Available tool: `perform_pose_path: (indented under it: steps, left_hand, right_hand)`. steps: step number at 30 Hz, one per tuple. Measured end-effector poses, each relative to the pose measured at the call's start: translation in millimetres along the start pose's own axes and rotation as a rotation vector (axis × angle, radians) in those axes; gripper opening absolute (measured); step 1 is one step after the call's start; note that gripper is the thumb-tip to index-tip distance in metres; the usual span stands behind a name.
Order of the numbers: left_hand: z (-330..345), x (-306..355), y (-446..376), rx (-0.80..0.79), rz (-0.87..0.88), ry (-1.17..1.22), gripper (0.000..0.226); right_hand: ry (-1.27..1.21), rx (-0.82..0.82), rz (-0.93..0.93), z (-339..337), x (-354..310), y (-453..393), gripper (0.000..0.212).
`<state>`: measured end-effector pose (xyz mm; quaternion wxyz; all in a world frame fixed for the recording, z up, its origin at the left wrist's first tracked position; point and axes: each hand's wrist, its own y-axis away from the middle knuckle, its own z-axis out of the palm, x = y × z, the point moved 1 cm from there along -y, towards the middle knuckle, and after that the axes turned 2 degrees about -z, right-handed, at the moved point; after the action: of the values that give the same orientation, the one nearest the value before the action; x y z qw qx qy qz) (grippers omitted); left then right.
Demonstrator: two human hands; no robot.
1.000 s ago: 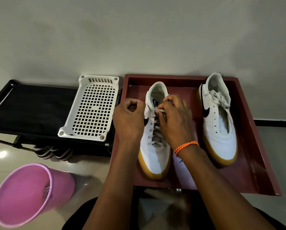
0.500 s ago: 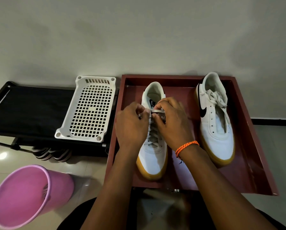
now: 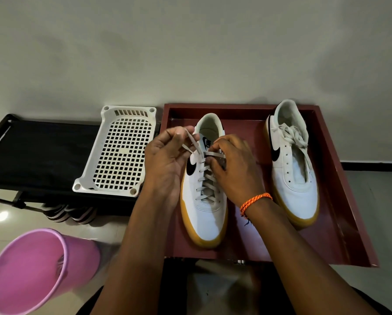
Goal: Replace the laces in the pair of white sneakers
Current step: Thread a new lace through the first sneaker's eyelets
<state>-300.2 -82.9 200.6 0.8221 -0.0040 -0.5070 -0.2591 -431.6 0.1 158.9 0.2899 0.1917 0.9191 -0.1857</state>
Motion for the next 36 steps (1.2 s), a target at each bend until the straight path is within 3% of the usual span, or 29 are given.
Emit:
perform_pose_path:
  steps: [2, 4, 7, 10, 13, 15, 20, 24, 28, 30, 31, 33, 36]
  left_hand:
    - [-2, 5, 1, -0.013, 0.006, 0.144, 0.01]
    - [-3, 6, 1, 0.059, 0.02, 0.093, 0.011]
    - [-10, -1, -4, 0.245, 0.123, -0.453, 0.011]
    - [-16, -19, -8, 0.167, 0.232, -1.147, 0.027]
    - [-14, -30, -11, 0.12, 0.285, -1.28, 0.021]
    - [-13, -26, -12, 0.115, 0.275, -1.172, 0.019]
    - [-7, -11, -6, 0.1, 0.085, -0.539, 0.019]
    - [0, 0, -2, 0.045, 0.034, -0.117, 0.016]
    - [-9, 8, -3, -0.068, 0.047, 0.217, 0.011]
    - [-12, 9, -4, -0.033, 0.038, 0.246, 0.011]
    - [-13, 10, -5, 0.058, 0.053, 0.112, 0.01]
    - [-14, 6, -6, 0.246, 0.147, -0.397, 0.008]
    - [-17, -12, -9, 0.19, 0.278, -1.138, 0.03]
  right_hand:
    - [-0.004, -0.004, 0.006, -1, 1, 0, 0.019]
    - [-0.01, -0.006, 0.008, -1, 1, -1, 0.02]
    - [-0.018, -0.005, 0.009, -1, 1, -1, 0.019]
    - [-0.023, -0.009, 0.013, -1, 2, -1, 0.018]
    - [-0.02, -0.008, 0.012, 0, 3, -1, 0.019]
    - [-0.022, -0.01, 0.01, 0, 2, -1, 0.019]
    - [-0.001, -0.014, 0.013, -1, 2, -1, 0.021]
    - [-0.004, -0.009, 0.009, -1, 4, -1, 0.019]
    - [-0.022, -0.009, 0.016, -3, 4, -1, 0.016]
    - [-0.028, -0.009, 0.014, -3, 3, 0, 0.016]
    - [-0.035, -0.007, 0.011, -3, 3, 0, 0.015]
    - [-0.05, 0.0, 0.004, -4, 4, 0, 0.014]
    - [-0.05, -0.009, -0.002, -4, 4, -1, 0.014]
